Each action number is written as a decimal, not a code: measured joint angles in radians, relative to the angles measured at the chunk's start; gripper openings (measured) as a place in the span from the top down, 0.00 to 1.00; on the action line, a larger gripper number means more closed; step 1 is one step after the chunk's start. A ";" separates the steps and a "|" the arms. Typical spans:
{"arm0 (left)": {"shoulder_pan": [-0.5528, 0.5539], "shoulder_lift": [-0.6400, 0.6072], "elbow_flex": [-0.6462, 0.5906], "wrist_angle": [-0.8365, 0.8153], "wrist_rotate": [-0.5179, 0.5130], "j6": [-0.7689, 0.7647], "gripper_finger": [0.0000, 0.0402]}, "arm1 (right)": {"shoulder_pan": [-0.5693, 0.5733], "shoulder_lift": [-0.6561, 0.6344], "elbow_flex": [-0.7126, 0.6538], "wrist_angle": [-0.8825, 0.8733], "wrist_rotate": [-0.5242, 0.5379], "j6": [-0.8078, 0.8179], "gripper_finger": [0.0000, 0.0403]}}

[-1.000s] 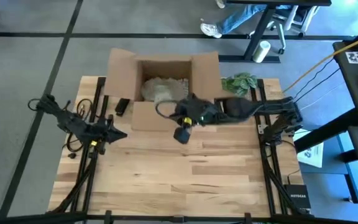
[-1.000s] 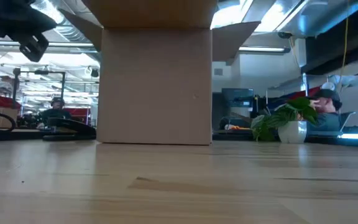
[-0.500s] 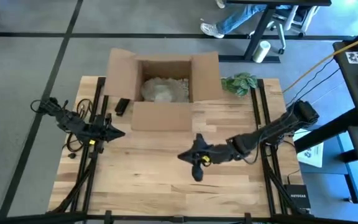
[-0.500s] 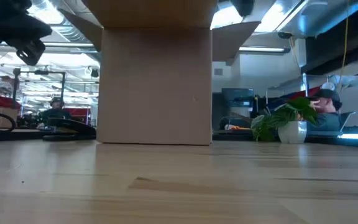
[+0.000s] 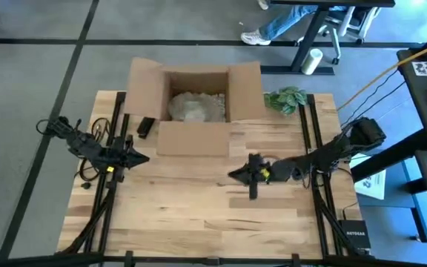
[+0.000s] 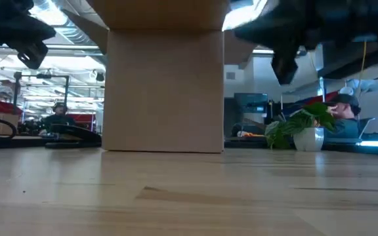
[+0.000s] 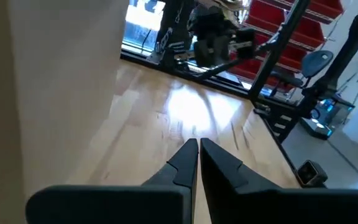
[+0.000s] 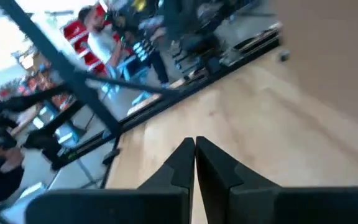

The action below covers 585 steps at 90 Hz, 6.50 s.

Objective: Wrap mug
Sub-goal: Return to Home Position

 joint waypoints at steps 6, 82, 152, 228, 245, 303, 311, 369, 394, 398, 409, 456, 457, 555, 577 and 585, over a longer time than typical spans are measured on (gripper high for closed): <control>0.014 0.000 0.000 0.000 0.000 0.000 1.00 | -0.045 -0.068 -0.053 0.001 -0.042 0.003 1.00; 0.216 0.001 0.090 -0.091 0.021 0.108 1.00 | -0.739 -0.589 -0.138 -0.526 -0.731 -0.063 1.00; 0.293 0.001 0.234 -0.209 -0.113 0.137 1.00 | -0.753 -1.412 -0.228 -1.170 -0.543 -0.048 1.00; 0.266 0.001 0.077 0.080 -0.029 0.216 1.00 | -0.753 -1.405 -0.218 -1.182 -0.570 0.068 1.00; 0.259 0.001 -0.081 0.338 0.029 0.261 1.00 | -0.753 -1.405 -0.218 -1.153 -0.570 0.090 1.00; 0.261 0.000 -0.243 0.594 0.100 0.323 1.00 | -0.755 -1.405 -0.219 -1.203 -0.568 0.059 1.00; 0.261 0.001 -0.243 0.592 0.092 0.343 1.00 | -0.755 -1.404 -0.219 -1.235 -0.558 0.060 1.00; 0.261 0.005 -0.243 0.477 0.052 0.333 1.00 | -0.755 -1.404 -0.219 -1.269 -0.559 0.061 1.00; 0.261 0.005 -0.243 0.476 0.053 0.333 1.00 | -0.755 -1.404 -0.219 -1.269 -0.559 0.062 1.00; 0.261 0.005 -0.243 0.476 0.053 0.333 1.00 | -0.755 -1.404 -0.219 -1.269 -0.559 0.062 1.00; 0.261 0.005 -0.243 0.476 0.053 0.333 1.00 | -0.755 -1.404 -0.219 -1.269 -0.559 0.062 1.00; 0.261 0.005 -0.243 0.474 0.053 0.333 1.00 | -0.755 -1.409 -0.266 -1.217 -0.559 0.062 1.00; 0.261 0.005 -0.243 0.474 0.053 0.333 1.00 | -0.755 -1.410 -0.273 -1.213 -0.559 0.062 1.00; 0.261 0.005 -0.243 0.473 0.052 0.333 1.00 | -0.754 -1.415 -0.316 -1.135 -0.542 0.055 1.00; 0.261 0.005 -0.243 0.473 0.052 0.333 1.00 | -0.754 -1.415 -0.316 -1.135 -0.541 0.055 1.00; 0.261 0.005 -0.243 0.473 0.052 0.333 1.00 | -0.754 -1.415 -0.316 -1.135 -0.541 0.055 1.00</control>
